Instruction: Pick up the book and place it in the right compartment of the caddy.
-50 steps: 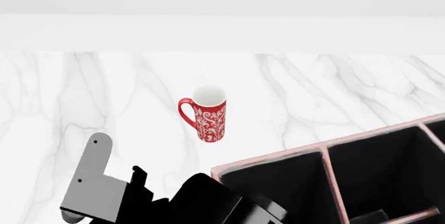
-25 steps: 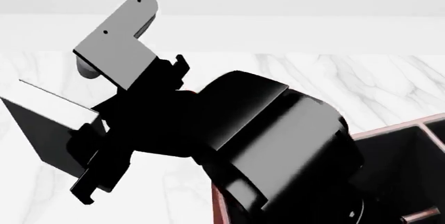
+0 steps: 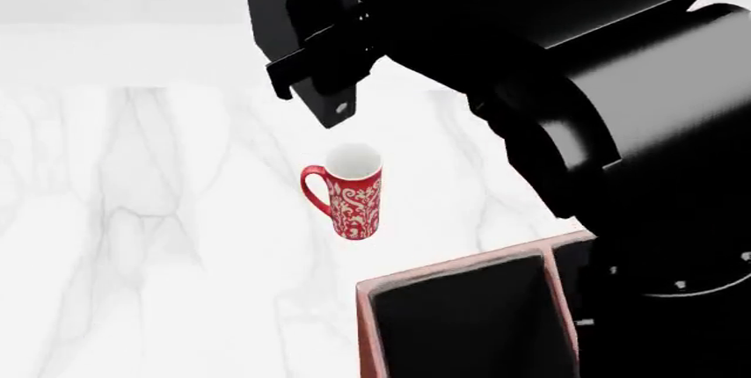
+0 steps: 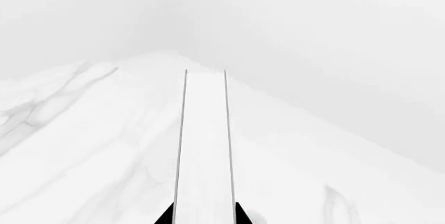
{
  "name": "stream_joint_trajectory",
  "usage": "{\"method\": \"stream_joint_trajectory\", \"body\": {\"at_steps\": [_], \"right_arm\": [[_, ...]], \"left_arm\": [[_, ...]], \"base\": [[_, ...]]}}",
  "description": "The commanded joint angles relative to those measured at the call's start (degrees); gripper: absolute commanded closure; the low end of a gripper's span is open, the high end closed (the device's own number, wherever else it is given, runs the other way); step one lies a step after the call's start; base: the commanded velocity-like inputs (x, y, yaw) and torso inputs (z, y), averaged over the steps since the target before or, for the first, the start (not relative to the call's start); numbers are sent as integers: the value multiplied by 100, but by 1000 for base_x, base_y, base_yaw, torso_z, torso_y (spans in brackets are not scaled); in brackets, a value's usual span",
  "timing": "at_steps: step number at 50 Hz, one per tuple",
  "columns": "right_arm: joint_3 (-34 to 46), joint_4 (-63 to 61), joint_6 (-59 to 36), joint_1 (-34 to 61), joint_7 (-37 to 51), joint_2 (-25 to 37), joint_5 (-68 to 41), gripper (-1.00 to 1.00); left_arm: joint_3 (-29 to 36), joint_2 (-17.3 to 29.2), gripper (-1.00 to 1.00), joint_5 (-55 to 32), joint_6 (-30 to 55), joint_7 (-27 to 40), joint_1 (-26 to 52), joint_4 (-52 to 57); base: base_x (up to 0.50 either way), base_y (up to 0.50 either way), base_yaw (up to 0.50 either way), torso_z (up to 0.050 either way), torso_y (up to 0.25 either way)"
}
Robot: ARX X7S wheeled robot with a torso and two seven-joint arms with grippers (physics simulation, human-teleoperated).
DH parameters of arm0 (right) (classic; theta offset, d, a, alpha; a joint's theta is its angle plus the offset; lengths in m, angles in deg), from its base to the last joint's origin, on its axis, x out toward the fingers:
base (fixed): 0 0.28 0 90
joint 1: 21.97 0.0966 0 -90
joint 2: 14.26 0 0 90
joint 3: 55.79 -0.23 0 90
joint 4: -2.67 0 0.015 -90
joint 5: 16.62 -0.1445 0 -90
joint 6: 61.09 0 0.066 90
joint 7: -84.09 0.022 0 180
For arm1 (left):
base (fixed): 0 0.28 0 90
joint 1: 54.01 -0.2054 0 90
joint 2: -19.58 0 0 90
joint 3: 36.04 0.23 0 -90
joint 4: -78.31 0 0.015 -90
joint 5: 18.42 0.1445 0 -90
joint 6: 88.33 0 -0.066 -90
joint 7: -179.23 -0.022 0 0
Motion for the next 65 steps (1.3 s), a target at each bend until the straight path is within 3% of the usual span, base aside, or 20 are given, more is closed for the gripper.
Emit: {"method": "stream_joint_trajectory", "body": {"at_steps": [1, 23, 38, 65], "right_arm": [[-471, 543, 115, 360, 335, 362, 391, 100], [-1392, -347, -705, -45, 1377, 1474, 769, 100], [-2002, -580, -1205, -354, 1873, 1832, 868, 100], [-1778, -542, -1090, -499, 2129, 2239, 695, 100]], "left_arm": [[-11, 51, -100, -56, 53, 49, 0, 59], [41, 124, -100, -88, 52, 83, 13, 62], [37, 148, -100, -214, 92, 88, 7, 35], [168, 279, -100, -128, 212, 302, 39, 139]], "base": [[0, 0, 0, 0, 0], [0, 0, 0, 0, 1], [0, 0, 0, 0, 1], [0, 0, 0, 1, 2]]}}
